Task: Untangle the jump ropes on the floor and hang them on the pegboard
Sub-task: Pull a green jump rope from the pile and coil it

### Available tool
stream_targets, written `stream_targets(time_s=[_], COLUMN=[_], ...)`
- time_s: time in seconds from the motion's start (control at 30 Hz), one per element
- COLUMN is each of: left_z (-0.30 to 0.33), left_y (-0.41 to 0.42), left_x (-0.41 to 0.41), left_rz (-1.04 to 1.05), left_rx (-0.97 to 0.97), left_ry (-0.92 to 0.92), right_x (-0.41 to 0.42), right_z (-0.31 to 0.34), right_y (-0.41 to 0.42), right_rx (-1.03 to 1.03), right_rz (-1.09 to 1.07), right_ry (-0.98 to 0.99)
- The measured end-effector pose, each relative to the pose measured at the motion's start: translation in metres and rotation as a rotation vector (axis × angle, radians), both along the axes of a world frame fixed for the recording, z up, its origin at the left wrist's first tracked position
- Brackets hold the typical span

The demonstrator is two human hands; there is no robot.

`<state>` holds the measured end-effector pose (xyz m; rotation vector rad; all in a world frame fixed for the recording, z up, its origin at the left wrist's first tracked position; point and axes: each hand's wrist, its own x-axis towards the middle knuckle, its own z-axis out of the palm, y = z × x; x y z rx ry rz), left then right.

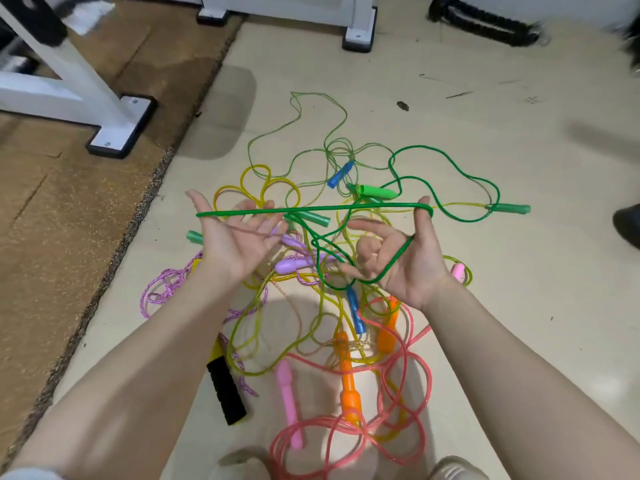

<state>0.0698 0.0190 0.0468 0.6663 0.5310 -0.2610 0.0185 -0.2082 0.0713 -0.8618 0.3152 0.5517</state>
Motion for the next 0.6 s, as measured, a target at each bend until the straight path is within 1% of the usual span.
stream_targets(time_s=[0.03,0.07,0.13,0.17,0.2,0.23,0.27,0.3,0.33,0.37,0.4,0.43,0.47,0.53,0.57,0.6], left_z=[0.011,0.020,0.032,0.035,0.034,0.031,0.025,0.017,0.006,-0.005,-0.016,-0.024,-0.030,-0.035,-0.032,-0.029], left_y=[-0.004,-0.004,0.003,0.012,0.024,0.036,0.046,0.051,0.052,0.050,0.046,0.041,0.035,0.025,0.018,0.010], left_x=[0.004,0.009,0.022,0.026,0.027,0.026,0.022,0.016,0.009,0.001,-0.006,-0.012,-0.018,-0.024,-0.026,-0.028], left_rz=[0.011,0.051,0.236,0.330,0.374,0.334,0.249,0.138,0.010,-0.120,-0.268,-0.391,-0.482,-0.589,-0.612,-0.624], left_rx=[0.012,0.079,0.327,0.496,0.734,1.030,1.301,1.480,1.550,1.527,1.463,1.429,1.455,1.578,1.637,1.673], left_ry=[-0.056,-0.096,-0.167,-0.240,-0.326,-0.386,-0.432,-0.454,-0.431,-0.377,-0.336,-0.325,-0.327,-0.375,-0.422,-0.485], right_x=[-0.001,-0.003,-0.009,-0.013,-0.019,-0.025,-0.030,-0.034,-0.036,-0.036,-0.035,-0.034,-0.031,-0.024,-0.021,-0.019], right_z=[-0.006,-0.012,-0.025,-0.034,-0.043,-0.052,-0.062,-0.069,-0.074,-0.076,-0.076,-0.073,-0.069,-0.064,-0.061,-0.058], right_y=[-0.003,-0.006,-0.015,-0.022,-0.028,-0.035,-0.041,-0.045,-0.046,-0.045,-0.042,-0.037,-0.032,-0.023,-0.019,-0.014], right_rx=[-0.069,-0.178,-0.515,-0.723,-0.930,-1.111,-1.248,-1.323,-1.342,-1.335,-1.320,-1.300,-1.275,-1.235,-1.242,-1.280], right_rz=[0.044,0.077,0.169,0.270,0.407,0.536,0.608,0.598,0.526,0.437,0.374,0.341,0.331,0.335,0.351,0.365], right_ry=[0.058,0.120,0.160,0.141,0.120,0.101,0.087,0.094,0.111,0.113,0.101,0.091,0.084,0.084,0.078,0.029])
